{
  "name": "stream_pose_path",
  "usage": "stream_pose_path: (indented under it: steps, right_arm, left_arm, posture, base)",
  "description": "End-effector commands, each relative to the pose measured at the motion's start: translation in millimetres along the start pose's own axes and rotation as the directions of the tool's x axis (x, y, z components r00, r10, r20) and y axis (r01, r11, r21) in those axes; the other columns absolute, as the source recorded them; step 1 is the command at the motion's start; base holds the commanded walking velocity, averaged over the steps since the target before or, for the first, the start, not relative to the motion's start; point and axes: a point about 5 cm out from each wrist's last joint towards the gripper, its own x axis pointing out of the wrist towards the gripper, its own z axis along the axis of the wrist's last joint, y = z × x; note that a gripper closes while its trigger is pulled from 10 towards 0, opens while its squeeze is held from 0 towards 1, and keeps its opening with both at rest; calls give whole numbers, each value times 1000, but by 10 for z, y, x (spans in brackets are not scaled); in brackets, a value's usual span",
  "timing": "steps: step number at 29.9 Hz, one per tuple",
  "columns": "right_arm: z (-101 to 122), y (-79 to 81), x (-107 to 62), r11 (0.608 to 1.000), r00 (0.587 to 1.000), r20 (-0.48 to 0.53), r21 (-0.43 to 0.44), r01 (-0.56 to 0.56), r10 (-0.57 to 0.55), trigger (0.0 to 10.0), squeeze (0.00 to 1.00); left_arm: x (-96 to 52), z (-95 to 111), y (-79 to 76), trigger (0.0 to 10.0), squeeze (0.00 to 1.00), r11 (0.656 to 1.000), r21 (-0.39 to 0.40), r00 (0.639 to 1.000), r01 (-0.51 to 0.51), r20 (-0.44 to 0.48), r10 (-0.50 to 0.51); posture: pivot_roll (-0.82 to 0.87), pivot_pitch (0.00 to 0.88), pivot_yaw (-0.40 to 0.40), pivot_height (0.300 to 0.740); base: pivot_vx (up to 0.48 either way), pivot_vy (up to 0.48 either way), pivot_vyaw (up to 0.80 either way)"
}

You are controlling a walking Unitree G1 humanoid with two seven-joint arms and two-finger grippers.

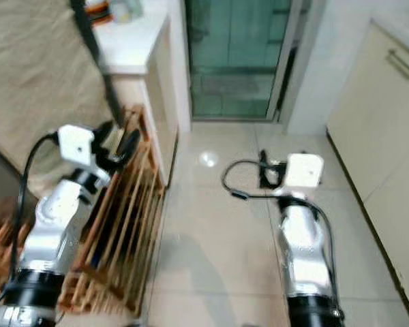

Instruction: Restocking fridge

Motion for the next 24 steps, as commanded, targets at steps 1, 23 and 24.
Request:
stream_pose_path:
  steps: [1,23,24]
  right_arm:
    - [-67,-80,-1,1000,999,-41,-5,23,-23,10000,0]
    - [16,-80,80,999,1000,-11,-53,-8,7,10000,1000]
    - [19,-80,82,999,1000,-8,-53,-2,1,10000,0]
  left_arm:
    - [35,0,-73,10000,1000,1000,-15,1000,-2,-9,2]
    - [20,167,-45,10000,1000,991,-68,987,-119,99,126]
    - [20,155,-57,10000,1000,989,-75,987,-126,88,133]
  posture:
    - [-50,0,38,740]
    - [-55,0,8,740]
    - [-52,0,6,740]
  base:
    - [0,0,0]
    - [0,0,0]
    - [0,0,0]
